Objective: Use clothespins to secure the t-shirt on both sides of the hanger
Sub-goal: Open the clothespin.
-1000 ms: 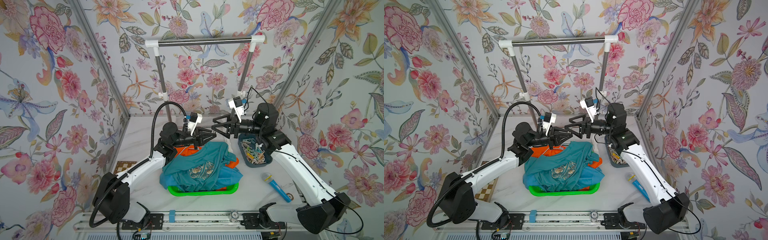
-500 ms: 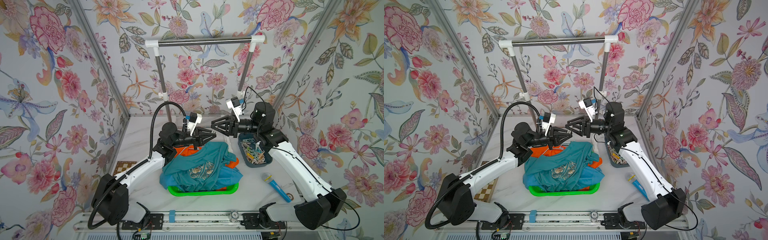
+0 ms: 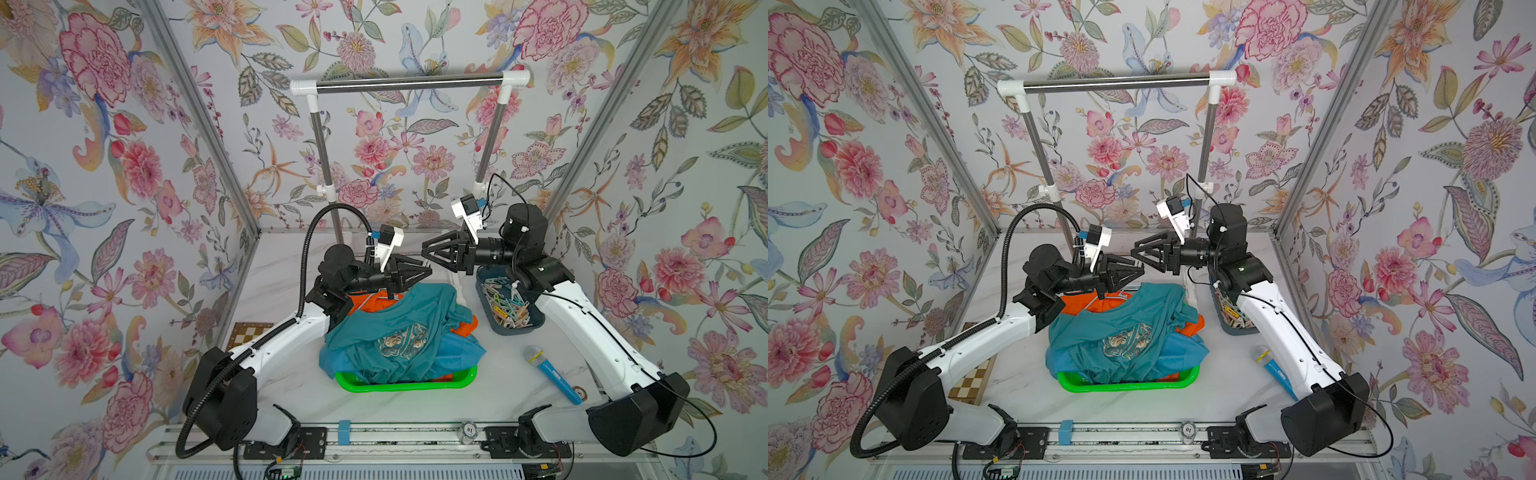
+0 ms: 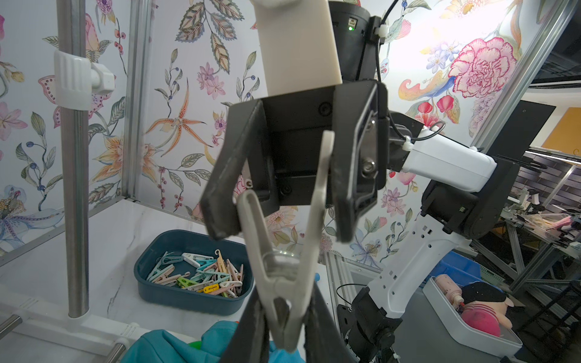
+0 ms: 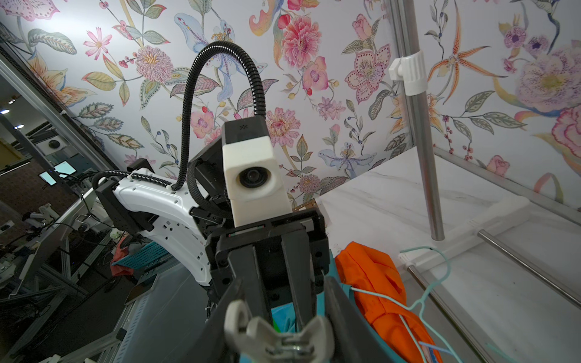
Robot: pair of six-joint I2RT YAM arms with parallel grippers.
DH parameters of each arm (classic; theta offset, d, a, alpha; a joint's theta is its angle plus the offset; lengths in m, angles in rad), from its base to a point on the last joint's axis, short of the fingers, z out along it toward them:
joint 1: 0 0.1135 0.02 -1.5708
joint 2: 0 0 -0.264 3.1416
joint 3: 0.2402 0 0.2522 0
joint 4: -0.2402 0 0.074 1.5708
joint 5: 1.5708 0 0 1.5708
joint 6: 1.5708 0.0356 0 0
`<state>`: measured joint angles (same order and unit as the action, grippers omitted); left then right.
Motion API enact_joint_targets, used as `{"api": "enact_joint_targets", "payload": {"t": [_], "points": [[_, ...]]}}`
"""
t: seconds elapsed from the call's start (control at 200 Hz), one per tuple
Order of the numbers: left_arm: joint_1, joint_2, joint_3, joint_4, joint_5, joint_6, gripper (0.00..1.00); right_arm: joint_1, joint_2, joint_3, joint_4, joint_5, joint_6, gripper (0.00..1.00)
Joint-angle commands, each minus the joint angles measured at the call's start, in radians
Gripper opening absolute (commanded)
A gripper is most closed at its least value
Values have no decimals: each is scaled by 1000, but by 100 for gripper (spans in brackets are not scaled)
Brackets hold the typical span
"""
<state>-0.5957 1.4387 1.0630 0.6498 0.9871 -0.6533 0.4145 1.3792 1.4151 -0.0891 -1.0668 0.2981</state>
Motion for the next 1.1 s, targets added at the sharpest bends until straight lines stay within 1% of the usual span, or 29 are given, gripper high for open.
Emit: {"api": "enact_joint_targets", "payload": {"t": [0.0, 0.085, 0.175, 0.315, 0.556, 0.591, 0.626, 0.671, 0.701, 0.771, 0.881, 0.951, 1.056, 1.061, 1.066, 1.071, 1.081, 1.096], "points": [[9, 0, 20, 52, 3, -7, 11, 0, 14, 2, -18, -22, -2, 42], [13, 0, 19, 59, 2, -13, 11, 1, 12, 1, -18, -22, -5, 45], [17, -1, 15, 78, 6, -25, 11, 1, 12, -5, -18, -19, -7, 44], [20, -3, 11, 85, 5, -32, 11, 1, 14, -6, -19, -22, -7, 37], [20, -4, 3, 99, 4, -43, 13, 8, 15, -5, -14, -18, -7, 34], [20, -4, 3, 99, 4, -45, 16, 9, 15, -3, -14, -19, -7, 34], [19, -4, 3, 101, 4, -48, 24, 11, 15, -4, -12, -19, -8, 34], [20, -4, 2, 108, 4, -52, 39, 13, 15, -1, -12, -16, -6, 33], [19, -3, 0, 112, 6, -54, 45, 14, 15, -1, -12, -16, -7, 33], [20, -3, -1, 118, 10, -59, 51, 14, 15, -1, -12, -12, -7, 33], [21, -3, -8, 125, 10, -65, 55, 10, 14, 2, -12, -9, -7, 32], [23, -6, -11, 130, 13, -69, 63, 6, 18, 7, -12, -9, -6, 31], [25, -20, -26, 128, 18, -70, 81, -11, 27, 23, -12, -18, 4, 30], [26, -21, -27, 127, 18, -69, 84, -13, 26, 23, -12, -18, 4, 30], [25, -23, -28, 127, 18, -69, 91, -13, 27, 24, -14, -18, 5, 30], [26, -24, -29, 125, 17, -67, 96, -15, 28, 26, -13, -19, 4, 30], [26, -26, -31, 123, 16, -67, 99, -16, 29, 27, -14, -19, 5, 30], [27, -31, -35, 117, 14, -63, 99, -20, 30, 29, -14, -19, 6, 29]]}}
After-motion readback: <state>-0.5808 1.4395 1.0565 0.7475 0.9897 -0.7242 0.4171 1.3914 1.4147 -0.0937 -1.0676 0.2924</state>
